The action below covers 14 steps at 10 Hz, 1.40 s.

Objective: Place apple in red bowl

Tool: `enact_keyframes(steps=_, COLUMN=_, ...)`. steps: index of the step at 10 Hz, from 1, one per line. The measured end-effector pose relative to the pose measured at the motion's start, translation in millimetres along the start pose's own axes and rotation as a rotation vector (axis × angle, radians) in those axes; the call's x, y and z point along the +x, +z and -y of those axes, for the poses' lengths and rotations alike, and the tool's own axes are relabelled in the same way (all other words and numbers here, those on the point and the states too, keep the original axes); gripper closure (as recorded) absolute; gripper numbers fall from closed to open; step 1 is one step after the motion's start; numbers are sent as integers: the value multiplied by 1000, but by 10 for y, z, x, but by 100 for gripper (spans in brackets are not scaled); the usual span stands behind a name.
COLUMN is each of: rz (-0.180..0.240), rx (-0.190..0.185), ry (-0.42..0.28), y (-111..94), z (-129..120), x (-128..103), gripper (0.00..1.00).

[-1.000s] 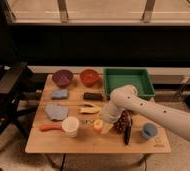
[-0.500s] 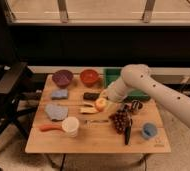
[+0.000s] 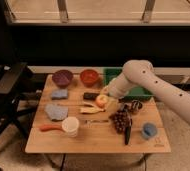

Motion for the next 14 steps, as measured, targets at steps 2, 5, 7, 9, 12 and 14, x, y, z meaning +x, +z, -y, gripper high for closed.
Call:
enact_keyframes(steps=2, rz=-9, rx=23, ry=-53, y=29, z=228, x=-46, gripper=100)
enact_keyframes(steps=5, rz=-17, rx=76, ry=-109, y=190, z=888, x=-89, gripper=100)
enact_keyframes(steps=7, rz=-34, rx=105, ry=-113, y=301, z=1222, x=-94, gripper=100)
enact_keyframes(steps=9, rz=-36, rx=108, ry=-112, y=300, z=1241, x=-85, gripper=100)
enact_keyframes(steps=12, rz=-37, rx=110, ry=-110, y=304, z=1243, x=-74, gripper=100)
enact_keyframes(steps=14, rz=-21, rx=146, ry=-126, y=358, z=1413, x=-126, gripper=100)
